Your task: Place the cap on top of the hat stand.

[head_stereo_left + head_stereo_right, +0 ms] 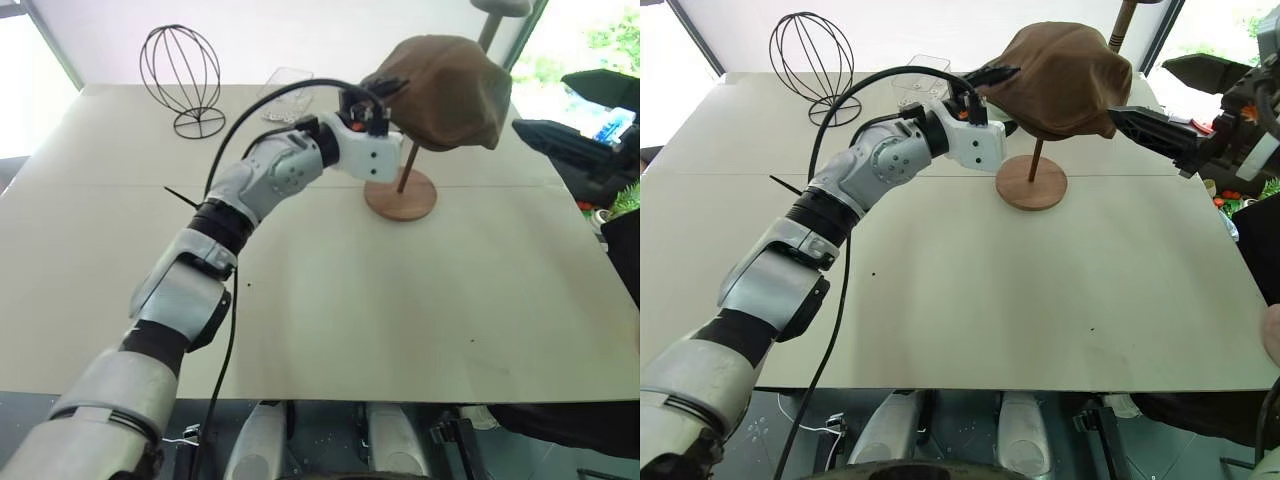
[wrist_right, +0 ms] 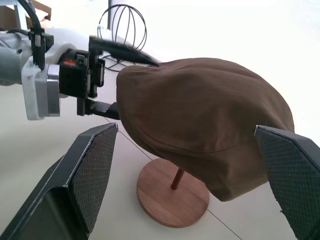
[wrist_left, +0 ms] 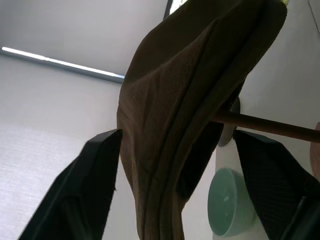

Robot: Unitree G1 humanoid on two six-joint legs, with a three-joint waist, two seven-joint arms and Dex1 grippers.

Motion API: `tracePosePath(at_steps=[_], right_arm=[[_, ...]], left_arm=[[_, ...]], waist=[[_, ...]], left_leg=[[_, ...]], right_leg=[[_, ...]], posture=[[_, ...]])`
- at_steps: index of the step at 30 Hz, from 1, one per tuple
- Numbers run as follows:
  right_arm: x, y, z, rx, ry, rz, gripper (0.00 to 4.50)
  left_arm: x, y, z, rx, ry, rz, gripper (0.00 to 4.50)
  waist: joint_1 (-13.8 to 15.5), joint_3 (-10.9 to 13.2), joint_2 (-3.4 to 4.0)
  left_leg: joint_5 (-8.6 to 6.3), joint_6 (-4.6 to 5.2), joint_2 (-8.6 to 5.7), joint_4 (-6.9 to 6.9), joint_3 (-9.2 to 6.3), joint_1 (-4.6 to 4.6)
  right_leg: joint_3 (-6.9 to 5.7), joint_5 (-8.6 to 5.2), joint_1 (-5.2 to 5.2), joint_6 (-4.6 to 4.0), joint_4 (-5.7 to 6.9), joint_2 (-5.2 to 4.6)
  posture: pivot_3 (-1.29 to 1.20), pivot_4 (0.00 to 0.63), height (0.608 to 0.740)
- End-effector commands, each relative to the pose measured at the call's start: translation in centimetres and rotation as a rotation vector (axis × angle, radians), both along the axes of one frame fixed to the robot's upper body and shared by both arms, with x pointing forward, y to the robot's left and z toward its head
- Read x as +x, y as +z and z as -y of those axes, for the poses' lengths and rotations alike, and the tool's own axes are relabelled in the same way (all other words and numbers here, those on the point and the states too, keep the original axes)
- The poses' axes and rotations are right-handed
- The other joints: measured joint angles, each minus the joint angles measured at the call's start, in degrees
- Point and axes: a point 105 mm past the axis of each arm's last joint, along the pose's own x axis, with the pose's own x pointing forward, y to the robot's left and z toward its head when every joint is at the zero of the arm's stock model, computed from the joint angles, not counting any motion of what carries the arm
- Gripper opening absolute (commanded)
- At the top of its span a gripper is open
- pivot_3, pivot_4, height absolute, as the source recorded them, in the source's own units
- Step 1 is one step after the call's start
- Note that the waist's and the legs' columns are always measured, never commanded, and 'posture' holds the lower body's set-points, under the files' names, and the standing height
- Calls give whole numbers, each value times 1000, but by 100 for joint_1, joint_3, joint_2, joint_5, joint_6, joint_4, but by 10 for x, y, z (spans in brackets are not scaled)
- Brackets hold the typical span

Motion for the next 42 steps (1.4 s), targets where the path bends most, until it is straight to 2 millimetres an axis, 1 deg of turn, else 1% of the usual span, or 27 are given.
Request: tracePosePath(at_steps=[1, 5, 9, 12, 14, 16, 18, 19, 21, 23, 28, 31, 34, 37, 42], right_arm=[[-4, 3, -8, -39, 26, 40, 4500], [-1, -12, -16, -129, 22, 31, 4500], [-1, -25, -33, -203, 53, 43, 4500], [-1, -33, -46, -266, 62, 66, 4500], [0, -41, -58, -347, 56, 96, 4500], [1, -45, -74, -369, 66, 130, 4500], [4, -45, -88, -353, 57, 160, 4500], [6, -45, -92, -357, 45, 181, 4500], [14, -45, -97, -363, -17, 235, 4500], [22, -45, -101, -377, -87, 289, 4500], [39, -56, -108, -505, -180, 406, 4500], [53, -60, -108, -548, -246, 458, 4500], [65, -57, -109, -588, -307, 529, 4500], [79, -51, -105, -602, -377, 557, 4500], [87, -45, -107, -635, -434, 623, 4500]], left_arm=[[-13, 27, -16, -68, -35, 16, 4123], [-23, 33, -39, -77, -60, -62, 4123], [-36, 42, -66, -126, -130, -245, 4123], [-49, 35, -86, -93, -211, -462, 4123], [-52, 22, -110, -83, -218, -739, 4123], [-60, 17, -132, -121, -242, -1043, 4123], [-71, 28, -149, -185, -321, -1237, 4123], [-73, 32, -155, -218, -340, -1324, 4123], [-76, 42, -165, -268, -381, -1425, 4123], [-81, 45, -171, -251, -392, -1462, 4123], [-91, 34, -172, -137, -371, -1483, 4123], [-89, 34, -171, -146, -365, -1471, 4123], [-86, 35, -169, -166, -362, -1460, 4123], [-85, 37, -168, -178, -367, -1451, 4123], [-83, 40, -166, -199, -371, -1437, 4123]], waist=[[-15, -1, 2], [-17, -2, 3], [-22, -2, 4], [-42, -3, 5], [-64, -3, 6], [-81, -3, 7], [-130, 0, 8], [-130, 1, 7], [-102, 2, 3], [-93, 1, 4], [-64, 1, 6], [-62, 1, 5], [-65, 1, 6], [-69, 1, 6], [-70, 1, 5]], left_leg=[[0, 0, 0, 0, 0, 1], [0, 0, 1, -1, 0, 5], [1, 0, 2, 4, 1, 4], [1, 0, 3, 6, 0, 5], [1, 0, 4, 5, 0, 6], [1, 0, 7, 4, 0, 11], [2, 0, 11, 7, -6, 11], [3, 0, 11, 7, -9, 11], [6, 2, 10, 16, -17, 8], [7, 2, 8, 24, -16, 8], [9, 0, 8, 17, -13, 8], [9, -1, 8, 16, -12, 6], [10, -1, 8, 17, -7, 8], [10, -1, 8, 17, -5, 7], [11, -1, 8, 14, -1, 8]], right_leg=[[0, 0, 0, 0, 0, 0], [1, 0, -1, -1, 6, 1], [4, 1, 0, -2, 7, 2], [5, 1, 1, -3, 7, 3], [5, 1, 0, -3, 9, 4], [6, 0, 0, -4, 14, 8], [5, 1, 0, -6, 20, 16], [6, 0, -1, -7, 23, 17], [-3, -1, 1, -7, 28, 17], [-2, -1, 4, -7, 28, 16], [2, -1, -4, -10, 31, 17], [3, -1, -6, -11, 32, 17], [11, -1, -8, -11, 36, 16], [13, -1, -15, -12, 45, 17], [20, -5, -32, -19, 77, 17]], posture=[[0, 150, 740], [0, 150, 740], [0, 150, 740], [0, 150, 740], [0, 150, 740], [0, 150, 740], [0, 150, 740], [0, 150, 740], [0, 150, 740], [0, 150, 740], [0, 150, 740], [0, 150, 740], [0, 150, 740], [0, 150, 740], [0, 150, 740]])
